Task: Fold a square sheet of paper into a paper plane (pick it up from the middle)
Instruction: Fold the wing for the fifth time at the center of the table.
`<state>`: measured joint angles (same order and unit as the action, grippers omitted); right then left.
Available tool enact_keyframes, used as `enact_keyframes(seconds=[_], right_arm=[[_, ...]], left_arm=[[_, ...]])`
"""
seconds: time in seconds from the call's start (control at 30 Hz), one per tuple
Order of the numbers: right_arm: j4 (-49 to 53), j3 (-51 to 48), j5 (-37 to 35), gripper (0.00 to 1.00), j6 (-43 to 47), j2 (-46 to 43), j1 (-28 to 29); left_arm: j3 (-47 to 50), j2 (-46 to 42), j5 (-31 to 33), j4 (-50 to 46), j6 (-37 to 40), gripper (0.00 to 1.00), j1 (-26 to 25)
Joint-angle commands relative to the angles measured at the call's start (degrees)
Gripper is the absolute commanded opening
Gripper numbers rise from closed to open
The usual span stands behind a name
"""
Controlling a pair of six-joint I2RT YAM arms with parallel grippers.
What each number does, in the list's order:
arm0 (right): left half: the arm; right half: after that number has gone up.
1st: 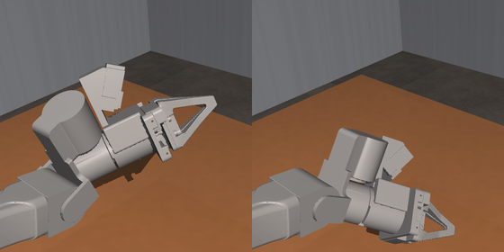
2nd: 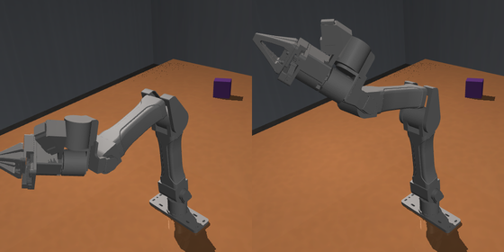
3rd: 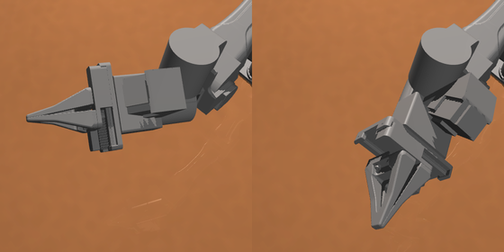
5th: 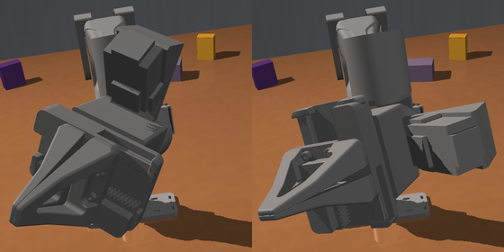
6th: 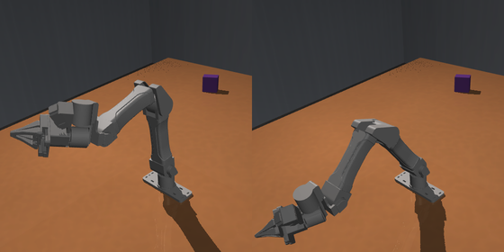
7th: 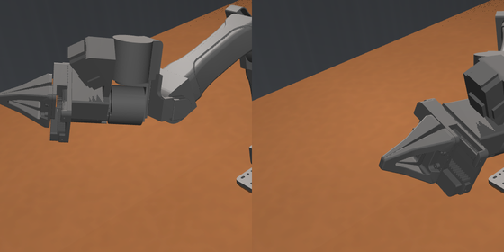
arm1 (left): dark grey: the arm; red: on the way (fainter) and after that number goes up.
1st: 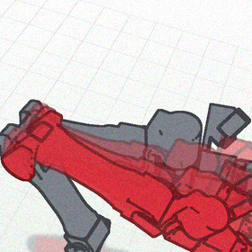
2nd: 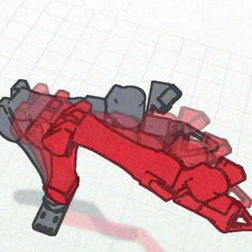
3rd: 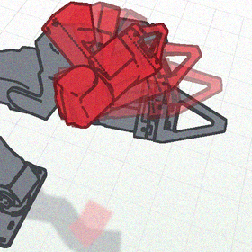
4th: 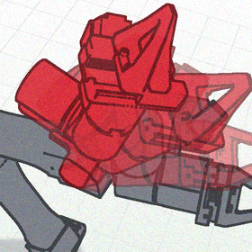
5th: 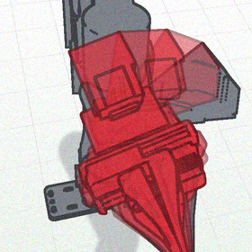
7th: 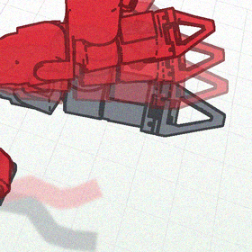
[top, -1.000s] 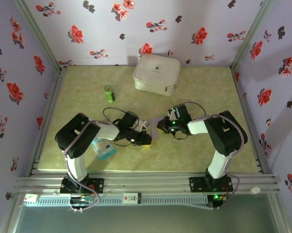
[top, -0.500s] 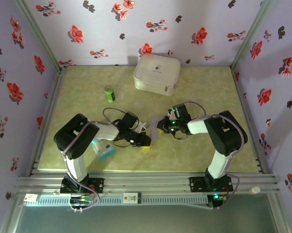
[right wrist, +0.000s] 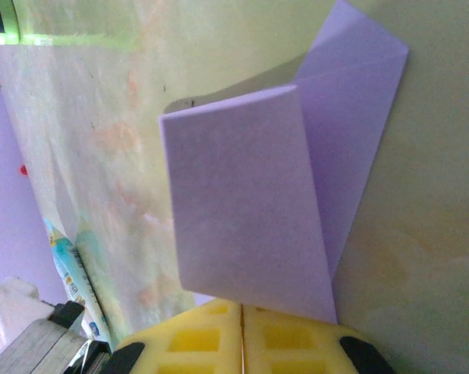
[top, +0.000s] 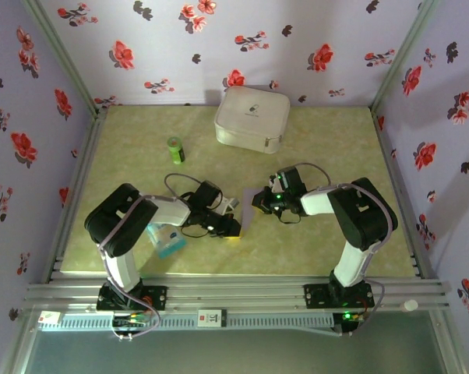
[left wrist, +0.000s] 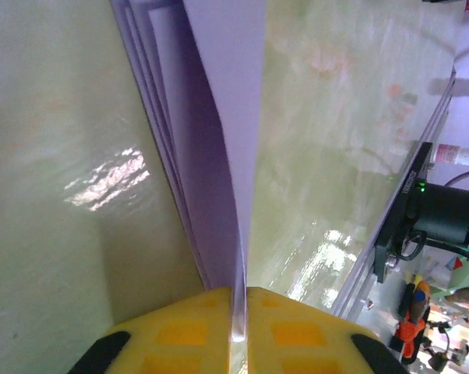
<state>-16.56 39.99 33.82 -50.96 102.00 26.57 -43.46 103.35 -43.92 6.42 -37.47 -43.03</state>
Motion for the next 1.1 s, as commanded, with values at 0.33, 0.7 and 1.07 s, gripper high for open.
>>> enact_keyframes(seconds=[0.33, 0.7, 1.07], right_arm=[[5.8, -0.9, -6.7, 0.08, 1.8, 3.0, 0.9], [5.9, -0.9, -6.8, 0.08, 1.6, 3.0, 0.9], [5.8, -1.0, -7.0, 0.08, 1.3, 2.7, 1.0]], left_arm=[[1.5, -1.6, -0.3, -8.6, 2.8, 0.02, -0.7], [2.2, -8.3, 3.1, -8.8, 3.0, 0.22, -0.2], [-3.1, -9.8, 5.5, -1.1, -4.5, 0.03, 1.4]])
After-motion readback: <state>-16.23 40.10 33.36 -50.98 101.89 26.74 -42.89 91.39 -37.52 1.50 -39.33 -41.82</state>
